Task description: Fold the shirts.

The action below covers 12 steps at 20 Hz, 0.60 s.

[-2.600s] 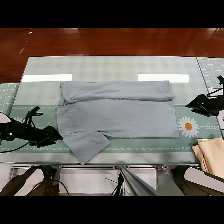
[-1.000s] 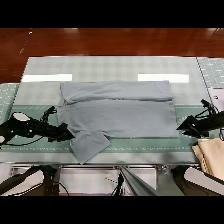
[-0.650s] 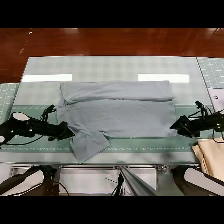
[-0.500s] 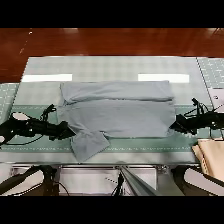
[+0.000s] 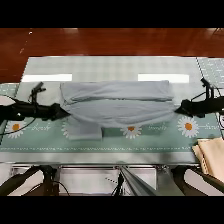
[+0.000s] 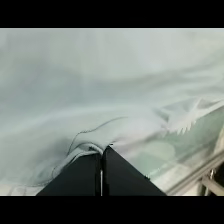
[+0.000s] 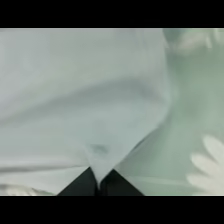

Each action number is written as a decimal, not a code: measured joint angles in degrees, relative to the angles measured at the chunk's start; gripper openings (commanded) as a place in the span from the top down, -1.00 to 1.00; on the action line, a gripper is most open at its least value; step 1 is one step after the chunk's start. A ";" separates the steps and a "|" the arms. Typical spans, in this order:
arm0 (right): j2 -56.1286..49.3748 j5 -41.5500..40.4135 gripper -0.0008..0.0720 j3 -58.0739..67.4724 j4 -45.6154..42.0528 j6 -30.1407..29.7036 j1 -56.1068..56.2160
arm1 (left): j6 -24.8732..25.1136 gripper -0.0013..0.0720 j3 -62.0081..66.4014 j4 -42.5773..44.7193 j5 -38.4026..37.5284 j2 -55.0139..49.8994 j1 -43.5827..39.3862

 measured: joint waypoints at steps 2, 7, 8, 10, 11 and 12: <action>-0.79 -3.32 0.89 2.54 4.87 -0.37 0.07 | -0.04 0.89 4.66 -0.61 1.84 -0.42 -0.07; -8.11 -11.32 0.89 8.15 14.53 -1.25 0.70 | -0.09 0.88 14.82 -4.35 6.84 -8.76 -0.11; -9.97 -12.72 0.89 9.31 15.78 -1.29 1.33 | -0.11 0.88 16.81 -4.55 7.08 -11.47 -0.13; -14.08 -16.00 0.89 12.07 17.35 -1.46 3.48 | -0.17 0.88 21.20 -5.20 6.49 -17.31 -0.22; -16.00 -17.79 0.89 13.40 17.92 -1.49 4.63 | -0.33 0.88 23.52 -5.49 5.70 -20.33 -0.24; -17.99 -19.67 0.89 14.75 18.23 -1.49 5.79 | -0.39 0.88 25.77 -5.55 4.87 -23.04 -0.24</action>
